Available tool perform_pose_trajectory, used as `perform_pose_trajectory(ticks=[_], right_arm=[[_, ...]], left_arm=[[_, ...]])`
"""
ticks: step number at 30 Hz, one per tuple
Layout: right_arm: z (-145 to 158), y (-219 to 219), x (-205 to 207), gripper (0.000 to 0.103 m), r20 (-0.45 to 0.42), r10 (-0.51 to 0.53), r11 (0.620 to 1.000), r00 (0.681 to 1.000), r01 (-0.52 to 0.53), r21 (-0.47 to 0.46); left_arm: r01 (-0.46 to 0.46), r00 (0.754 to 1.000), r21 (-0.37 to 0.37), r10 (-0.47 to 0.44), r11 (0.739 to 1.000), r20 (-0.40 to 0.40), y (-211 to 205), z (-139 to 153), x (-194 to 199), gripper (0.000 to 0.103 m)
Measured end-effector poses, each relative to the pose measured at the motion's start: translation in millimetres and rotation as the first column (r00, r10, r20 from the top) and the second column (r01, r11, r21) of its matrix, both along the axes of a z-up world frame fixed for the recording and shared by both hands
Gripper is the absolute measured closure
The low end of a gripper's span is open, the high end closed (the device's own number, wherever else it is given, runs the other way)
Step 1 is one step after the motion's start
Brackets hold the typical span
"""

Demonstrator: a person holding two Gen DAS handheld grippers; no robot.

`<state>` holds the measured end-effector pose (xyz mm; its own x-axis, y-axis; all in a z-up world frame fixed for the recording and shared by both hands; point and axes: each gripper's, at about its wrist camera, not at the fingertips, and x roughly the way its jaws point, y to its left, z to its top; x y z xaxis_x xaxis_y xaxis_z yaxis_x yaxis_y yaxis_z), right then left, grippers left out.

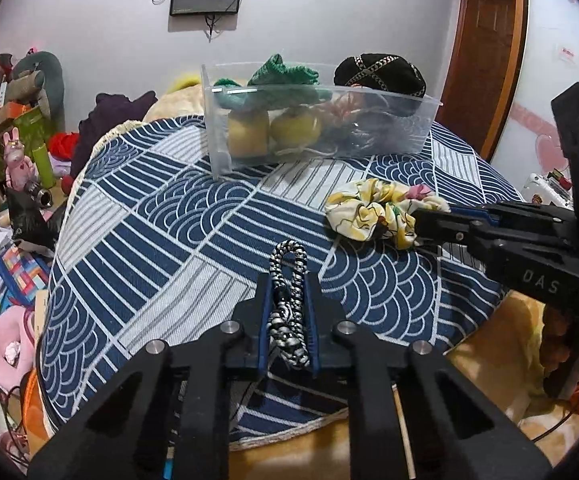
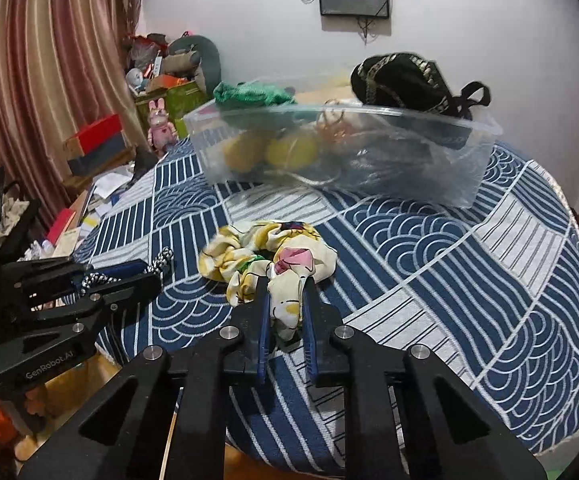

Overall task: Organize soft objects
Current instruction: 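Grasp the floral scrunchie with the right tool while the left tool grasps the braided cord, then drop the floral scrunchie and braided cord into the clear box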

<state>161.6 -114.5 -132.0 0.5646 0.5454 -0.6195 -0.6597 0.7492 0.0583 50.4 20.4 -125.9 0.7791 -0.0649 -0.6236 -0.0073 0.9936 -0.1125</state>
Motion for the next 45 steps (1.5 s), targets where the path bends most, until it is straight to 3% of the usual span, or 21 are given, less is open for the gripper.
perform_pose_trajectory(ticks=[4,13,24,32,44,45], right_arm=[[9.2,-2.6,-0.9,0.091,0.028,-0.017,1.000,0.999,0.017,0.012],[45.2,-9.4,2.8,0.091,0.117,-0.058,0.997,0.991,0.051,0.064],[88.4,-10.6,23.3,0.091,0.206,-0.112,0.984,0.972,0.079,0.160],[93.3,14.7,51.0,0.091,0.201,-0.114,0.982,0.973,0.079,0.172],[55.0,48.9,88.8,0.088,0.082,-0.092,0.994,0.992,0.088,0.059],[54.3,49.1,89.2,0.087,0.079,-0.085,0.995,0.993,0.081,0.053]], left_arm=[[0.000,0.999,0.024,-0.001,1.000,0.038,-1.0,11.3,3.1,0.088],[-0.025,0.991,0.000,0.024,1.000,0.134,12.0,50.9,24.9,0.088],[-0.051,0.965,-0.008,0.051,0.999,0.257,25.9,97.8,55.6,0.088],[-0.055,0.972,-0.017,0.057,0.998,0.228,31.8,99.4,96.8,0.088],[-0.076,0.990,0.019,0.074,0.997,0.120,39.6,72.2,142.7,0.088],[-0.070,0.991,0.013,0.068,0.997,0.113,40.2,71.5,143.0,0.085]])
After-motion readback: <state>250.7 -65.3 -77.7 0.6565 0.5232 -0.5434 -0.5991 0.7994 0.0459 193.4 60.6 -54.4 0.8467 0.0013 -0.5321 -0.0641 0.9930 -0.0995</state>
